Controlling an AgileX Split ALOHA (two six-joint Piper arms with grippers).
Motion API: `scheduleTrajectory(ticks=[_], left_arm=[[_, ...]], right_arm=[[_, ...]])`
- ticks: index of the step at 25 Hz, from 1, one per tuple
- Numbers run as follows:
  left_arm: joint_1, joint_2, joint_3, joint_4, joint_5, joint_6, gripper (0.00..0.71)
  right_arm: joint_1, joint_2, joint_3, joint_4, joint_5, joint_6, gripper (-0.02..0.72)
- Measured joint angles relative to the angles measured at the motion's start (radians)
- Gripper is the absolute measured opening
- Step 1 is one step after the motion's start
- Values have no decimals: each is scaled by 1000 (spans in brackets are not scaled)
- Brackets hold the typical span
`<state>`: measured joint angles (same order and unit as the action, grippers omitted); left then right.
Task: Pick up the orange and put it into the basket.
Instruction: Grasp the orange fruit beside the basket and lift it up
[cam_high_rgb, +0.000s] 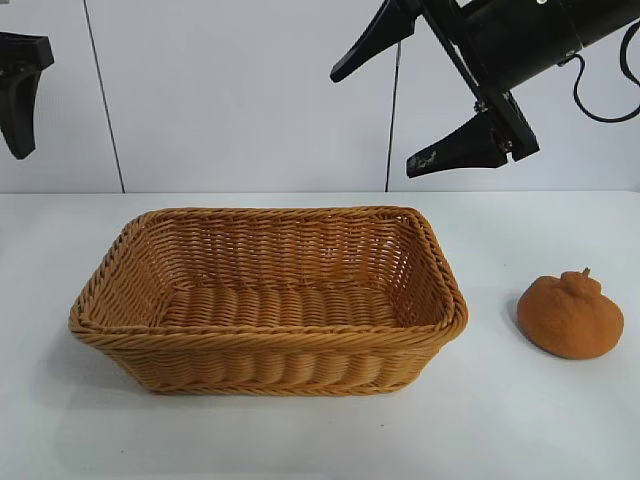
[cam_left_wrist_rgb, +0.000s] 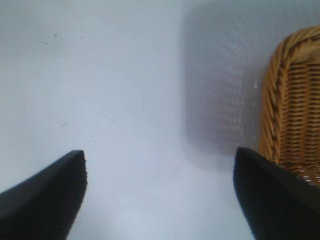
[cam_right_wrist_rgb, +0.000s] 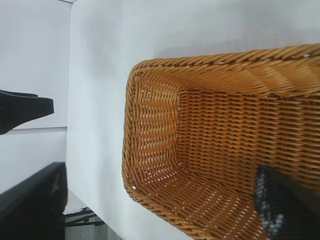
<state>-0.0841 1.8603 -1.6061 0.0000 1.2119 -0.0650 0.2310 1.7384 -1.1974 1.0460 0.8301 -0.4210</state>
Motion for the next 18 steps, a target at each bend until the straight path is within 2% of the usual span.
scheduleTrajectory(ticks=[5, 8, 18], left_arm=[[0, -18, 10, -6, 0, 0, 576], [0, -72, 55, -11, 0, 0, 576], [0, -535, 456, -15, 1, 15, 576]], right_arm=[[0, 0, 0, -4, 0, 0, 694], [0, 0, 0, -4, 0, 0, 694], [0, 0, 0, -7, 0, 0, 694]])
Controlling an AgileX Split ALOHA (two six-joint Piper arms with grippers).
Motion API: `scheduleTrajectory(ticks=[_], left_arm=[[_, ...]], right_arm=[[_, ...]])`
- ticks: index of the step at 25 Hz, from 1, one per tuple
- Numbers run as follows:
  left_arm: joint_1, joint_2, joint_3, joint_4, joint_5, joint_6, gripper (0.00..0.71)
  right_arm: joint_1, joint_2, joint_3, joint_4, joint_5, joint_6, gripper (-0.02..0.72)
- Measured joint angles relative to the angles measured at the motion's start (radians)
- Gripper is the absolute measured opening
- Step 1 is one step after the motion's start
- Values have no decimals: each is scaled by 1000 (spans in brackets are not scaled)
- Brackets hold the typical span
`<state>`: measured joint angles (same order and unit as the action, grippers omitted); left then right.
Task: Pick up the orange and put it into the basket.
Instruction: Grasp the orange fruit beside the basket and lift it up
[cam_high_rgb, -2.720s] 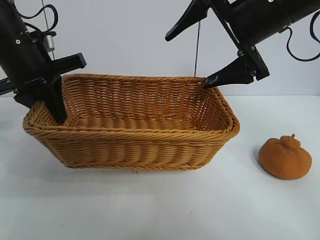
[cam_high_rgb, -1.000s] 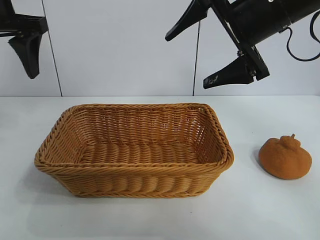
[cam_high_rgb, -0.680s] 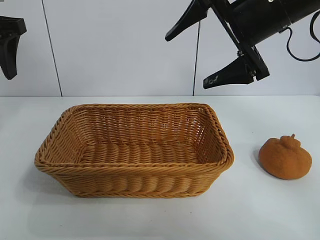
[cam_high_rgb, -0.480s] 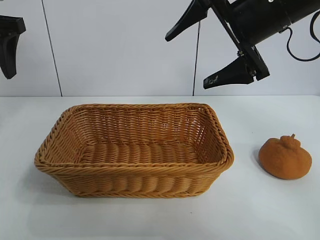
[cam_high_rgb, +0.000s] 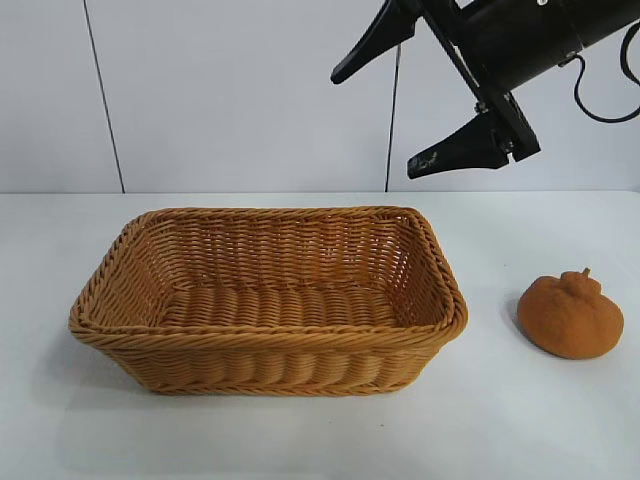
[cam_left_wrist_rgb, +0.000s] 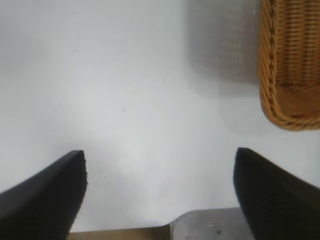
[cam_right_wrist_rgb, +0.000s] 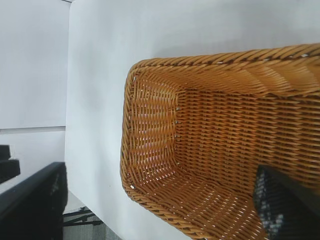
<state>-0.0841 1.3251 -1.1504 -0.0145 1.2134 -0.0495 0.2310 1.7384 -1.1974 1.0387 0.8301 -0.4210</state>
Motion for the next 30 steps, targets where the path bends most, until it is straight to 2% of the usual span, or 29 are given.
scheduleTrajectory(ticks=[9, 17, 27, 30], left_arm=[[0, -482, 338, 0, -4, 1, 576], [0, -861, 585, 0, -141, 1, 576], [0, -1078, 645, -1, -152, 3, 576], [0, -1169, 646, -1, -152, 3, 576]], right_arm=[[0, 0, 0, 0, 1, 0, 694], [0, 0, 0, 0, 9, 0, 694], [0, 0, -2, -2, 59, -1, 694], [0, 0, -35, -32, 99, -1, 694]])
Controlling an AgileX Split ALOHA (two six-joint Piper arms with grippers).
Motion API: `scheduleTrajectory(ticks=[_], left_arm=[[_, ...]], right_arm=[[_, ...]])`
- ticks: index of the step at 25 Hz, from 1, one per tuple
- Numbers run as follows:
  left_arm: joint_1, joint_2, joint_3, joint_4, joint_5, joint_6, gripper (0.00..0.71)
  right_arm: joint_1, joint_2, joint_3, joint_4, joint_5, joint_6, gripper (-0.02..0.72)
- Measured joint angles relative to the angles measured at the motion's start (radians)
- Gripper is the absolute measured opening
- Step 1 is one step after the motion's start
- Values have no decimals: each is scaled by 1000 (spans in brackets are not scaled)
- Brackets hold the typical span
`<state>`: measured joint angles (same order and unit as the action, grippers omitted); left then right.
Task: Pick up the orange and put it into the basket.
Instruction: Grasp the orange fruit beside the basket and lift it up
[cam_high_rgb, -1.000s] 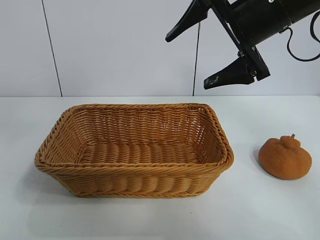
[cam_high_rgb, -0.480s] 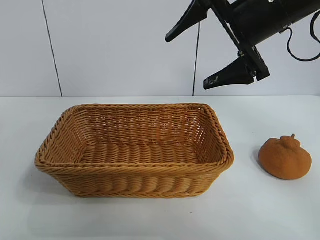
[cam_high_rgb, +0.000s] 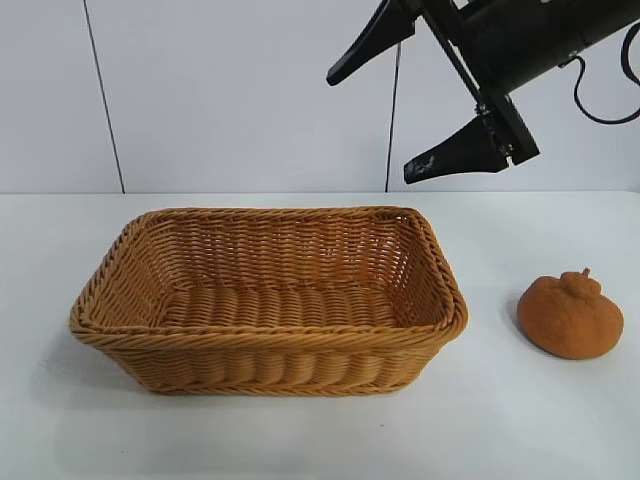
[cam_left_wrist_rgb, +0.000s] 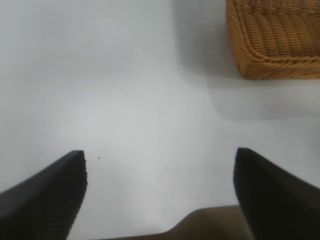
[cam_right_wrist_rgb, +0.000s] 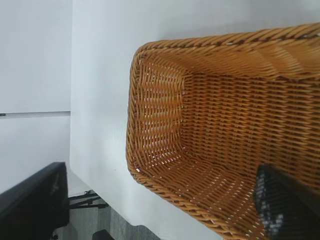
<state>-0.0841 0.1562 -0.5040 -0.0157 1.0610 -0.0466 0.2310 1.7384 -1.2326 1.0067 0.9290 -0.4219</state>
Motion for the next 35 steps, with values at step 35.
scheduleTrajectory(ticks=[35], left_arm=[[0, -160, 1, -3, 0, 0, 576]], right_arm=[[-209, 129, -261, -818, 207, 399, 694]])
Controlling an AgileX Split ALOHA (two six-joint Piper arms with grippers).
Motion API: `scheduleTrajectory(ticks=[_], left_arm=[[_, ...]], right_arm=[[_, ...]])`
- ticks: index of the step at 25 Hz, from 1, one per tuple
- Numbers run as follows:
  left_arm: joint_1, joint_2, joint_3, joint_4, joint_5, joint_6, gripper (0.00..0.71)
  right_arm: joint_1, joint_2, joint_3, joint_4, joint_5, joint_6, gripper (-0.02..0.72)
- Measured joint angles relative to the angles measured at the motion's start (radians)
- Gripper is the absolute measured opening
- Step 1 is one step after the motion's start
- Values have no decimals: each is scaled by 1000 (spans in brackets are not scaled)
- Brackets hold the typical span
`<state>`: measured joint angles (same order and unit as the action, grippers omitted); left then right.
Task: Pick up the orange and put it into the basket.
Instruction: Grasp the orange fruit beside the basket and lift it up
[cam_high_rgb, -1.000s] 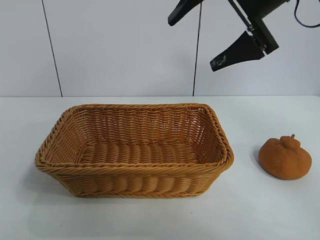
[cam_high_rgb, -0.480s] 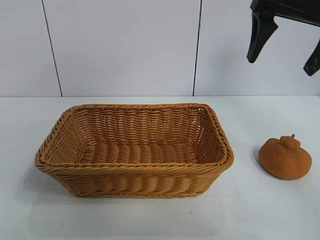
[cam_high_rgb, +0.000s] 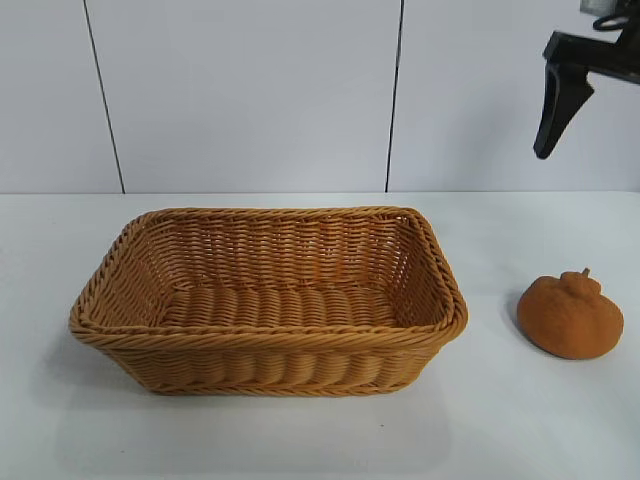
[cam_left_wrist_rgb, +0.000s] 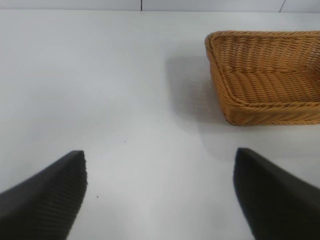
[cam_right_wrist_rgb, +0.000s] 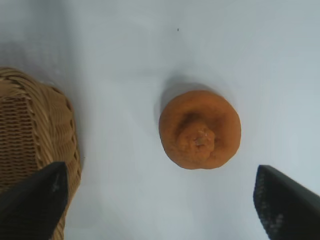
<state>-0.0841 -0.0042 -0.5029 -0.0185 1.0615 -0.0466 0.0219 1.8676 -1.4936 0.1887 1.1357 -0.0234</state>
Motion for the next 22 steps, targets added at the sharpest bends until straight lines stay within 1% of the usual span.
scheduleTrajectory(ticks=[6, 8, 12, 13, 14, 16, 19, 21, 22], left_arm=[[0, 0, 0, 0, 0, 0, 576], [0, 0, 0, 0, 0, 0, 576], [0, 0, 0, 0, 0, 0, 576], [0, 0, 0, 0, 0, 0, 576], [0, 0, 0, 0, 0, 0, 576], [0, 0, 0, 0, 0, 0, 576], [0, 0, 0, 0, 2, 0, 576], [0, 0, 0, 0, 2, 0, 576], [0, 0, 0, 0, 2, 0, 576]], right_arm=[[0, 151, 0, 0, -1, -1, 694], [0, 220, 0, 0, -18, -1, 694], [0, 286, 0, 0, -23, -1, 694], [0, 293, 0, -1, -23, -1, 678], [0, 295, 0, -4, -23, -1, 630], [0, 295, 0, -13, -23, -1, 495], [0, 295, 0, -19, -11, -1, 244], [0, 292, 0, -20, 5, -1, 113], [0, 287, 0, -20, 9, -1, 60]])
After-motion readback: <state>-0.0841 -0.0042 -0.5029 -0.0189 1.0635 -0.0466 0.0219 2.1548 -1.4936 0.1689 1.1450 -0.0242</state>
